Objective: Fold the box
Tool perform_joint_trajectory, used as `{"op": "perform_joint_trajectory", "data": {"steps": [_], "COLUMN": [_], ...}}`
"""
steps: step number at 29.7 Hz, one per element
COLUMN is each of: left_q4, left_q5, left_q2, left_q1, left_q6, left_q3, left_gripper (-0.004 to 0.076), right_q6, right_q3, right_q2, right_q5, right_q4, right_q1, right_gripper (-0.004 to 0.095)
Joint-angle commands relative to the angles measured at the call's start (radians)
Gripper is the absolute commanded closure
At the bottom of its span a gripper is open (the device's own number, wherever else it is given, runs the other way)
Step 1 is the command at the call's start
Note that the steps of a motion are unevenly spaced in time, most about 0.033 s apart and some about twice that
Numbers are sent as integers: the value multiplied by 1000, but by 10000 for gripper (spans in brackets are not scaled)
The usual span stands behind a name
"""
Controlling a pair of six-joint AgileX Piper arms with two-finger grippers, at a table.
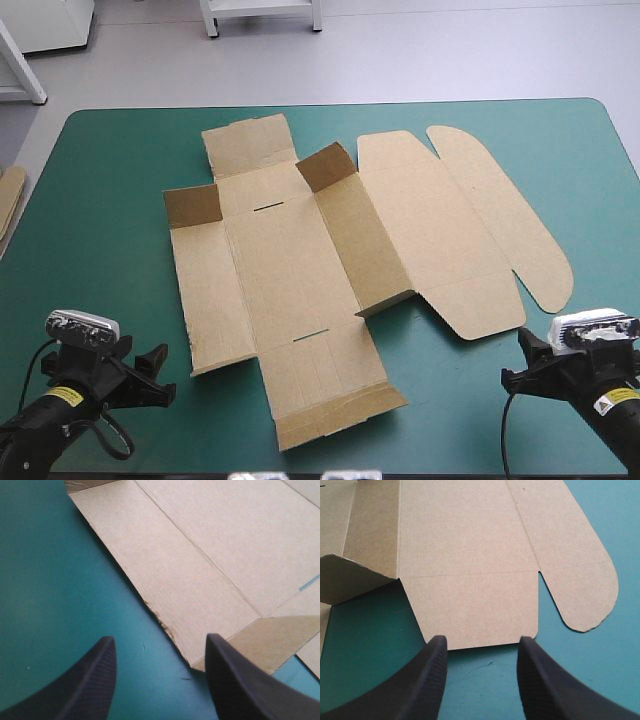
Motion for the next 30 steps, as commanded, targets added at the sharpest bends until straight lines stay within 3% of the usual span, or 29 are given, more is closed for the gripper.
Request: {"op": "perform_joint_trajectory", "data": {"steps": [1,23,30], "left_q4": [-29,-59,-63], "left_q5": [-52,-56,-60], "left_q2": [14,14,21], "left_q1": [-7,-7,-7], "left_q6": [-2,-72,-212], "left_q3": [-26,-26,-26], "left_gripper": [335,332,309], "right_q6": [1,-1,-1], "right_q3": [-36,-36,-36], "right_q2": [11,11,14], "right_q5": [-71,-69,-65], "right_q4": [8,6,-15], "right_q1": [-7,-7,-7], "right_gripper": [494,494,494]}}
